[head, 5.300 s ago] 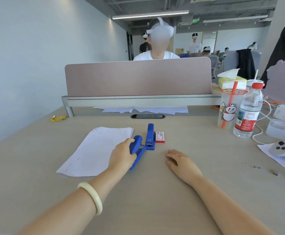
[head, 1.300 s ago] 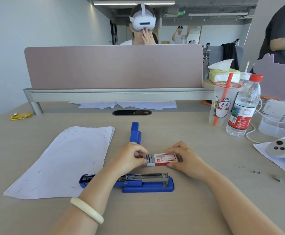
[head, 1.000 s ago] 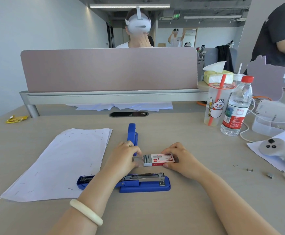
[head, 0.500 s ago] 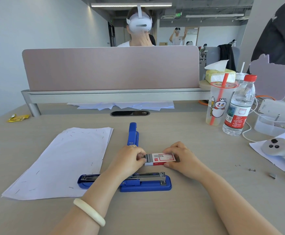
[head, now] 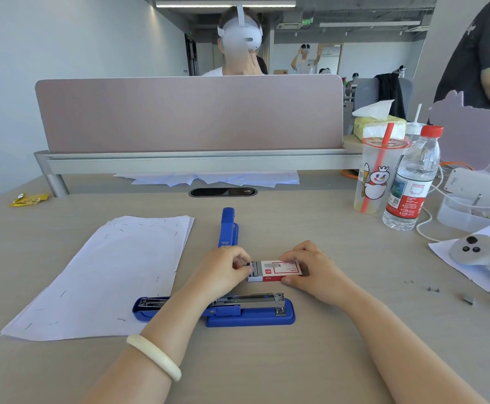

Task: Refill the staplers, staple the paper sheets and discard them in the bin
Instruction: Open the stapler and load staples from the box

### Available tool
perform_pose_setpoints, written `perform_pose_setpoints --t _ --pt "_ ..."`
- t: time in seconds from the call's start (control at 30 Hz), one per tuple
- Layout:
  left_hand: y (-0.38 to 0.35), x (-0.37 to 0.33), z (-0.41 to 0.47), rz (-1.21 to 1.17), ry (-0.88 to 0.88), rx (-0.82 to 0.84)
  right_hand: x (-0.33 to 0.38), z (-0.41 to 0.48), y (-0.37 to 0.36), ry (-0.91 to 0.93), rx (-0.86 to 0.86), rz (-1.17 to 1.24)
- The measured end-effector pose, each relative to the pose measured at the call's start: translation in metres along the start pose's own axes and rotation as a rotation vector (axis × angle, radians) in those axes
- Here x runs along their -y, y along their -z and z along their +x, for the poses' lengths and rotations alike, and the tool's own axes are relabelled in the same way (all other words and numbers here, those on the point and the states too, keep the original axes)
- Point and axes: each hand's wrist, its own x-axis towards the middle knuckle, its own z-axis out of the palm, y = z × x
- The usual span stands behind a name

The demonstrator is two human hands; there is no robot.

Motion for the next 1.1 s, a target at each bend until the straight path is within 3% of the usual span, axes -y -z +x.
perform_pose_setpoints --t 0.57,0.97,1.1 --pt "0.000 -0.008 0.000 -0.190 0.065 -0.159 -0.001 0.001 -0.002 0.019 -0.014 0.007" --pt "0.012 -0.014 -0.006 -0.512 0.090 -0.146 0.002 -0.001 0.001 -0.015 0.003 0.018" --pt "0.018 -0.019 -0.010 -0.718 0.122 -0.179 0.012 -0.004 0.004 -0.009 -0.132 0.078"
